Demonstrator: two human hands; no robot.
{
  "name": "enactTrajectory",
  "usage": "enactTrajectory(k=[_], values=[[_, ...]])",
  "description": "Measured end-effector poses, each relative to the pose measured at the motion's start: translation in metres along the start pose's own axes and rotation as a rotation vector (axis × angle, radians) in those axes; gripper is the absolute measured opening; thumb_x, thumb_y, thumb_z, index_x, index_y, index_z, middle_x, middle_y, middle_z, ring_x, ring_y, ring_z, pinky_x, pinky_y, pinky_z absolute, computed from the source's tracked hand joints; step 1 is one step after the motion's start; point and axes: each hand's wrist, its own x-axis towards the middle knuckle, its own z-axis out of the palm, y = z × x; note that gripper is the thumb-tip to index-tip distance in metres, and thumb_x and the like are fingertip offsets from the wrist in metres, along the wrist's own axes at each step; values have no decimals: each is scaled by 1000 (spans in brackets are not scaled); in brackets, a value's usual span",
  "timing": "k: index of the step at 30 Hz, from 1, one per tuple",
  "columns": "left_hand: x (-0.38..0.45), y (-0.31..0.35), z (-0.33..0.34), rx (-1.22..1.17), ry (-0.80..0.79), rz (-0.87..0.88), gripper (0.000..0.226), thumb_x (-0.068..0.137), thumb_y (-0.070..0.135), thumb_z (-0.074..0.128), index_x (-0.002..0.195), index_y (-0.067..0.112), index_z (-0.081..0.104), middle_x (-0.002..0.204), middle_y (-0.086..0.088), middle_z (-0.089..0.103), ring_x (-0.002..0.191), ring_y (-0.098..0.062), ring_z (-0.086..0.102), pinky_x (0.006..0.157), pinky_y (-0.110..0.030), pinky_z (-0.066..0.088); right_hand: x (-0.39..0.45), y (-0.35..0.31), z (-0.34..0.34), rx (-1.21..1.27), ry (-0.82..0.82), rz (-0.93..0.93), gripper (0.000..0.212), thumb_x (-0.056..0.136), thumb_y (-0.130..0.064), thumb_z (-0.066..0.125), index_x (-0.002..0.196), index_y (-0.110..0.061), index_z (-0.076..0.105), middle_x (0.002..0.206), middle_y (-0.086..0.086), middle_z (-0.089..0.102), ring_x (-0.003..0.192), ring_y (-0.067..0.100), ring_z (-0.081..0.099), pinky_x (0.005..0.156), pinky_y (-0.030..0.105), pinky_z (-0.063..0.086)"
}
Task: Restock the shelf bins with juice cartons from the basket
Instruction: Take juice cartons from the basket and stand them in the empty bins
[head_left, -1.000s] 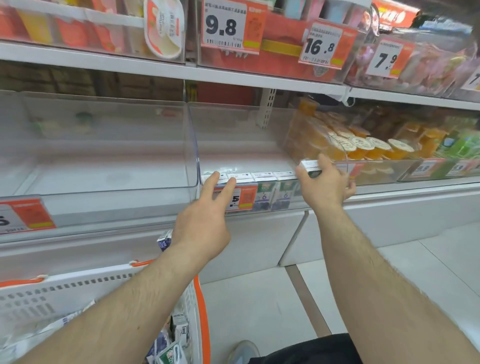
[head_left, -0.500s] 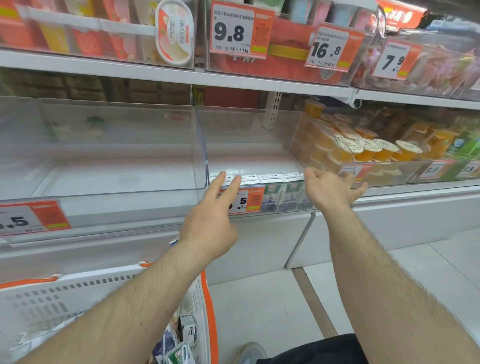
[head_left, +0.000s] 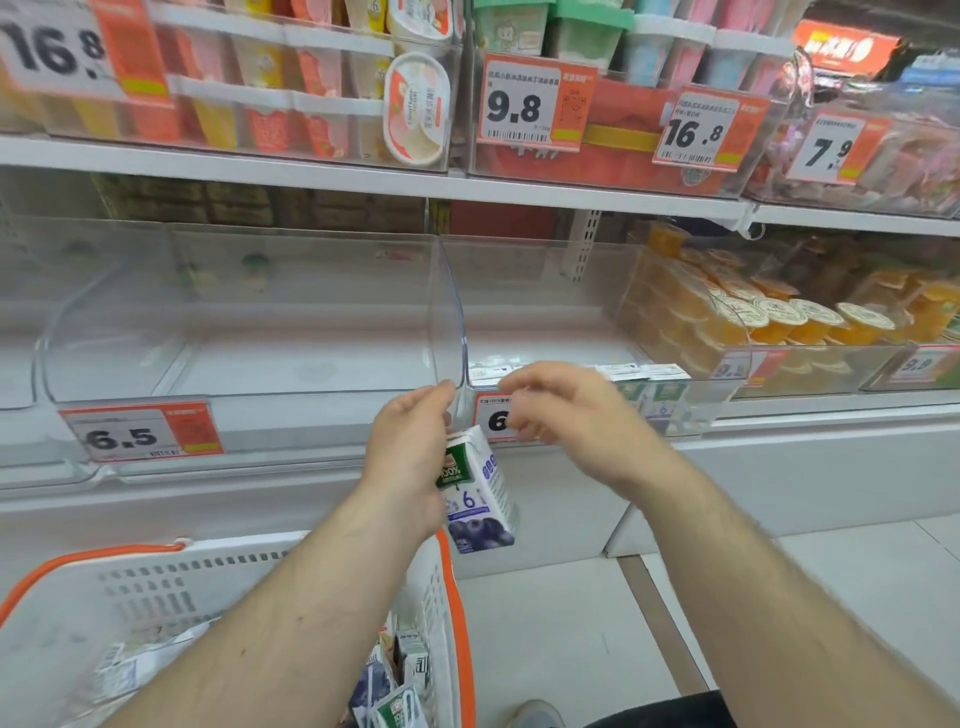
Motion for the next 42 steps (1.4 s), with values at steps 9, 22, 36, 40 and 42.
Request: enactTrajectory(k=[9,22,36,40,42], values=[[-3,1,-10,-52,-137,156,31,83,25,60,111,12,58,100,-9,60,73,-19,64,62,-33,52,-2,11,13,-352,-76,-125,42,70,-13,86,98,-30,61,92,-10,66,83,8,63,75,31,55],[17,-34,-12,807,-142,959,37,81,23,73,116,26,60,104,14,59,94,-5,56,78,-38,55,6,24,-6,82,148,-133,52,68,-7,77,110,-33,61,111,1,68,95,19,68,85,37,58],[41,-42,67,1660,-222,1098,69,93,25,47,154,28,15,162,-4,10,148,-31,5,118,-53,0,20,25,-98,-82,960,24,40,76,-27,69,114,-29,57,102,-13,59,94,9,60,78,27,49],[49,-56,65,1841,-168,1017,73,94,23,42,153,34,1,162,-1,-1,148,-31,-5,116,-53,1,36,48,-130,-288,944,111,46,86,-26,67,130,-25,53,116,-11,54,109,14,54,96,32,47],[51,-56,64,1819,-167,1024,73,93,22,43,153,34,4,161,1,8,148,-29,3,114,-49,10,44,60,-138,-401,848,170,48,89,-27,64,135,-22,53,127,-6,57,117,17,53,102,35,45]])
